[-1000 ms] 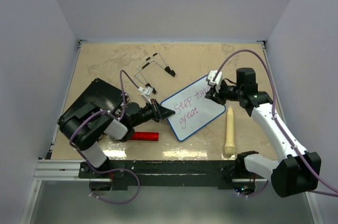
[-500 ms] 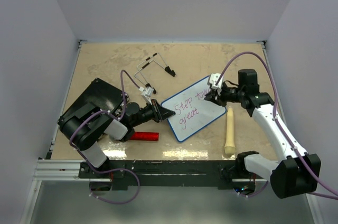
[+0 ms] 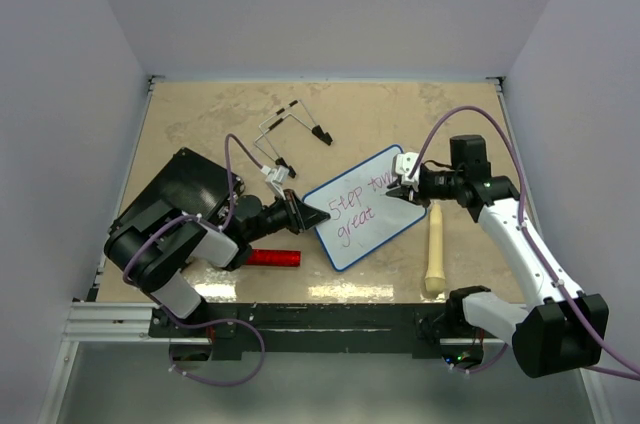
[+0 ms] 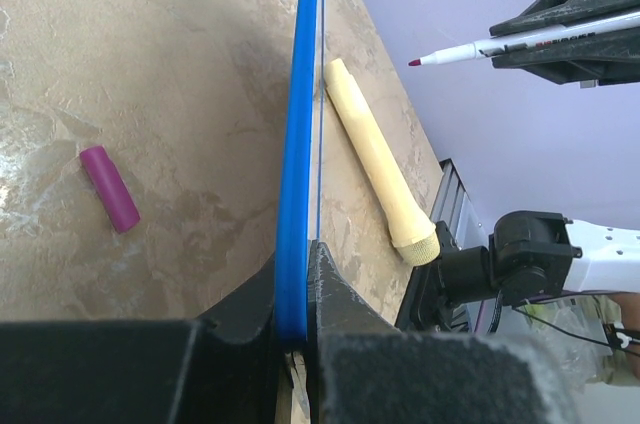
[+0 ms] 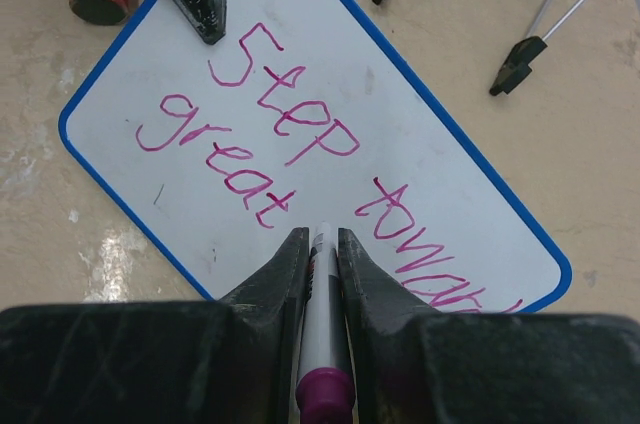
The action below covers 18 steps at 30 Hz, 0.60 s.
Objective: Write a sentence on the whiteboard
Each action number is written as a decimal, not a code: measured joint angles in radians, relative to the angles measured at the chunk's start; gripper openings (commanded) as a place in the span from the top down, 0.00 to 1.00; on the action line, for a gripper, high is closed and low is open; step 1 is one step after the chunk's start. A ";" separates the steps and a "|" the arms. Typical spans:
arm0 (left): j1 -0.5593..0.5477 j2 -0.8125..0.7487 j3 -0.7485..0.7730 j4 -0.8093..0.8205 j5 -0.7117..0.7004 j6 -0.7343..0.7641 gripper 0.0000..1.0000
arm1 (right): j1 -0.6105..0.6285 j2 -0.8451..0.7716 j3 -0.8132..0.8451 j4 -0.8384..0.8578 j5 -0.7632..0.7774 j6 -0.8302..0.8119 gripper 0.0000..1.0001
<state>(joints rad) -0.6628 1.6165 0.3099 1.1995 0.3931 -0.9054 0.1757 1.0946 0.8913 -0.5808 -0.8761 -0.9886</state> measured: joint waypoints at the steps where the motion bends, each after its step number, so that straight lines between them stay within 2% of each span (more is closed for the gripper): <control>1: 0.000 -0.003 -0.002 -0.004 0.000 0.000 1.00 | 0.001 0.000 0.000 -0.007 -0.010 -0.012 1.00; 18: -0.001 -0.013 -0.023 0.003 -0.014 -0.019 1.00 | 0.094 0.018 -0.015 -0.007 0.099 0.047 1.00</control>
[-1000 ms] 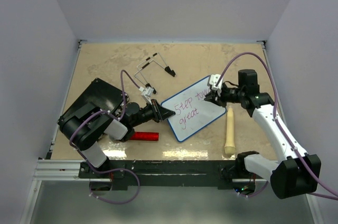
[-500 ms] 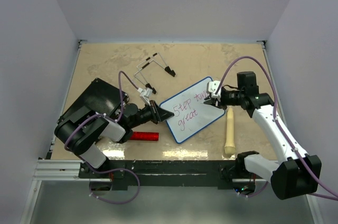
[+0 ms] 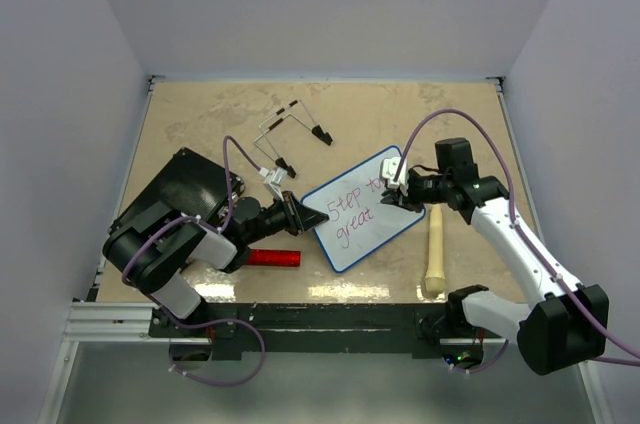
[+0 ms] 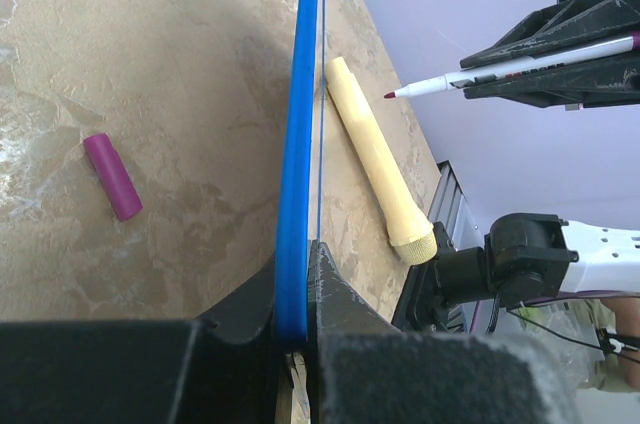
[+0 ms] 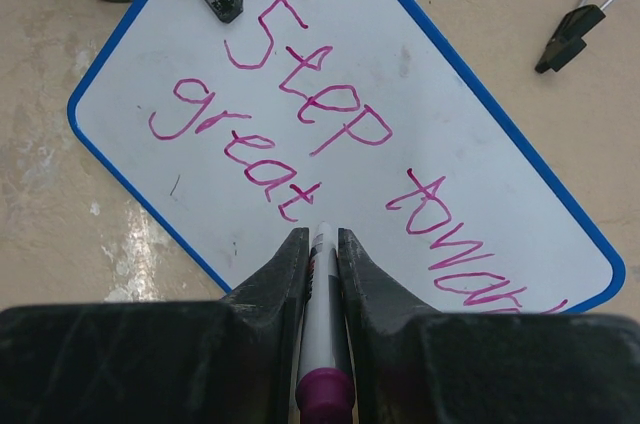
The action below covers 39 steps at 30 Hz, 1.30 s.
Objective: Write a sentence on the whiteboard
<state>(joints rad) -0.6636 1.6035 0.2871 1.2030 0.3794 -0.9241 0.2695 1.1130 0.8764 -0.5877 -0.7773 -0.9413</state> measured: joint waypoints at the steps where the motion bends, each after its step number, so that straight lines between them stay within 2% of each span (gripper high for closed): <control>1: 0.000 0.000 0.000 0.000 0.000 0.000 1.00 | 0.000 0.001 0.000 0.000 0.002 0.000 1.00; 39: -0.009 0.002 -0.005 0.011 -0.010 0.000 1.00 | 0.005 0.052 -0.018 0.037 0.016 0.039 1.00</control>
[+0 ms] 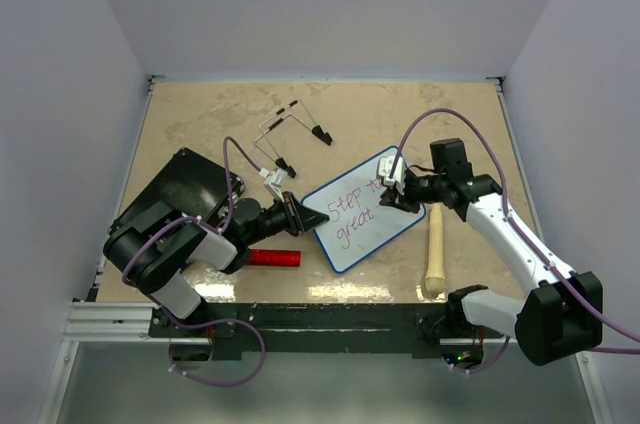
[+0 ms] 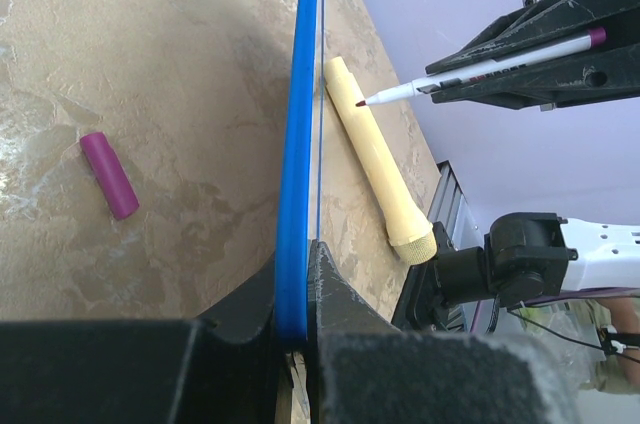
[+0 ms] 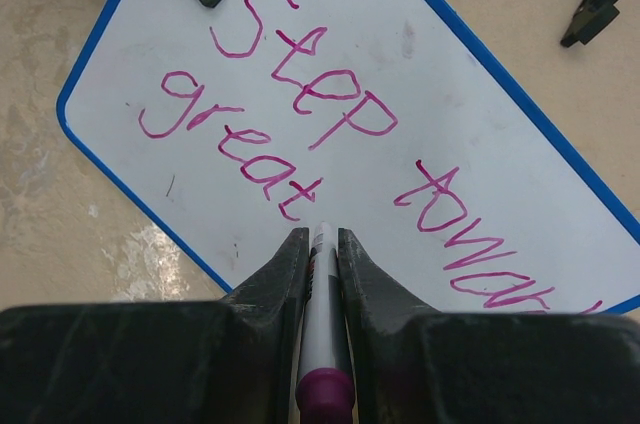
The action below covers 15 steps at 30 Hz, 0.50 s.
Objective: Write a sentence on the whiteboard
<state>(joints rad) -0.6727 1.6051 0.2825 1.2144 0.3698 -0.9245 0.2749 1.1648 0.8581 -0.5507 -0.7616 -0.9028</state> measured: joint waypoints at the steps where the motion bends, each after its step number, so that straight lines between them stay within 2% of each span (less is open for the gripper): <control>1: -0.001 0.000 0.000 0.001 -0.001 0.000 1.00 | 0.000 0.000 0.000 0.001 0.005 0.000 1.00; 15: -0.003 0.000 0.000 0.003 -0.004 0.000 1.00 | 0.000 0.030 0.000 0.018 0.043 0.007 1.00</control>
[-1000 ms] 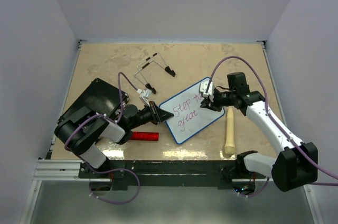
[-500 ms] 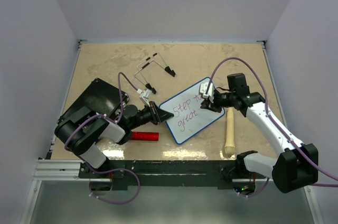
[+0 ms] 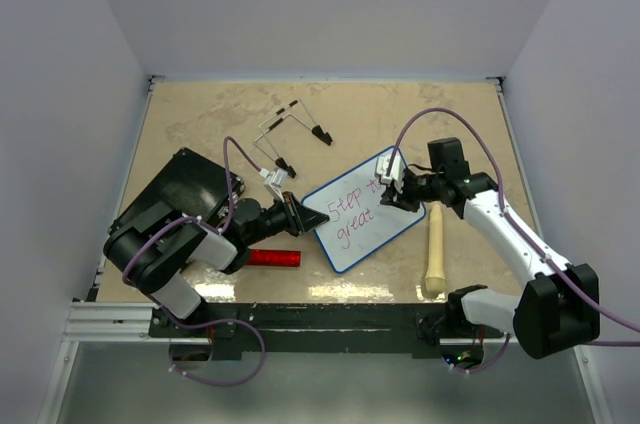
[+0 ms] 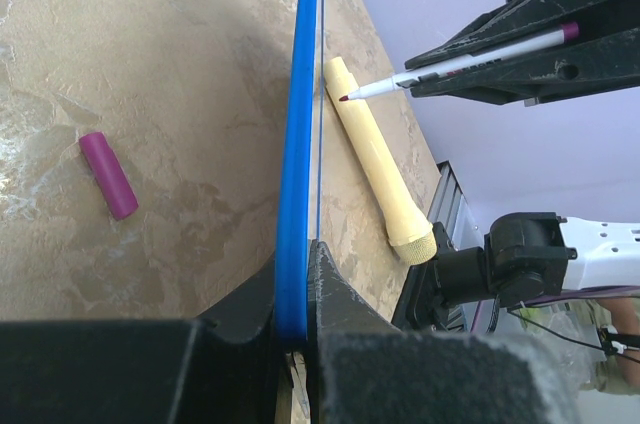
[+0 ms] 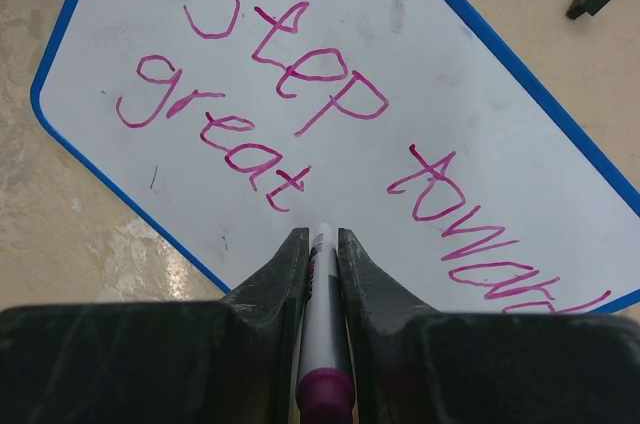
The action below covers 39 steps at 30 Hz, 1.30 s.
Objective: Write a sentence on the whiteboard
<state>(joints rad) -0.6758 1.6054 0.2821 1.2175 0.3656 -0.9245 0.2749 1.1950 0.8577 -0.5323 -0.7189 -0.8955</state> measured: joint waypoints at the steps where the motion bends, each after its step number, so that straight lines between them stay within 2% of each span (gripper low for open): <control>1: 0.000 0.000 0.000 0.000 0.000 0.000 1.00 | 0.000 0.005 0.000 -0.002 0.002 0.000 1.00; 39: -0.002 0.011 -0.005 0.018 -0.004 -0.008 1.00 | 0.000 0.009 0.000 0.004 0.023 0.021 1.00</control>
<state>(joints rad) -0.6777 1.6169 0.2768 1.2350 0.3618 -0.9325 0.2749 1.2041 0.8577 -0.5285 -0.6956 -0.8749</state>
